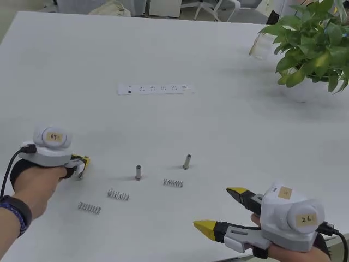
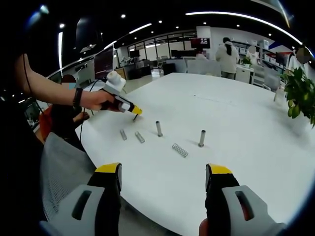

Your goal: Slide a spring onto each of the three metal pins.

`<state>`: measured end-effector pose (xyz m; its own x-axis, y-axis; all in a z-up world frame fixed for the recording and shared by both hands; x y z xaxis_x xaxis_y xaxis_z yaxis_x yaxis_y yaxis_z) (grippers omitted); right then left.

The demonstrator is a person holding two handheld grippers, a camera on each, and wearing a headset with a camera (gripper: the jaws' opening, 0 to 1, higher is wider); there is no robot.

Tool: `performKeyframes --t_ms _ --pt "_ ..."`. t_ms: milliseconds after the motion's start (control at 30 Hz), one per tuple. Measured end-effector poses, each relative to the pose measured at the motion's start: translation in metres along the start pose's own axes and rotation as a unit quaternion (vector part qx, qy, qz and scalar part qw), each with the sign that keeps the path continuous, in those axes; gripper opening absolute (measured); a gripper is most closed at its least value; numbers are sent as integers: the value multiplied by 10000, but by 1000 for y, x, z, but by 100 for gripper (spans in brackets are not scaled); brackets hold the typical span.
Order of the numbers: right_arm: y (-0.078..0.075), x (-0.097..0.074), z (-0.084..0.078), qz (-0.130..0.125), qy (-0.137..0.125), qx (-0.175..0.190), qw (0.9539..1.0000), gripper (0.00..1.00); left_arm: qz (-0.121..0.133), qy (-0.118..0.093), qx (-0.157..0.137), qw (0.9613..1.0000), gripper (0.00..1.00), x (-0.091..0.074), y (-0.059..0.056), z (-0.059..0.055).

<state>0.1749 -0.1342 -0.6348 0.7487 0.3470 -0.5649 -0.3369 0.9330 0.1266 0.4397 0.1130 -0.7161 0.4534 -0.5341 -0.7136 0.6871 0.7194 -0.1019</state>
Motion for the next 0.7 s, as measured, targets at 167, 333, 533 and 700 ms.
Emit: performKeyframes --t_ms 167,333,533,700 --pt "0 0 0 4 -18 13 10000 68 14 -39 -7 10000 0 -5 1 -1" --pt "0 0 0 1 -26 22 10000 68 59 -89 19 9999 0 -11 2 0" --pt "-1 0 -2 -6 -31 30 10000 68 79 -92 67 9999 0 -15 3 -3" --pt "0 0 -3 5 -29 44 10000 68 89 -103 55 9999 0 -17 3 -4"
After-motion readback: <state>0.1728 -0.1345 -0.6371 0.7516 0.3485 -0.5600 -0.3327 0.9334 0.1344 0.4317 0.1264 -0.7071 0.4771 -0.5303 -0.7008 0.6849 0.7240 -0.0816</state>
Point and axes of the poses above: the centre of the closed fingertips' face, and the gripper's own axes: x roughly forward along the fingers, y roughly to its left, z roughly out of its top, the point moved 5 cm from there along -x, roughly backward along the fingers, and after that the axes turned 1 degree about -z, right-handed, at the moved point
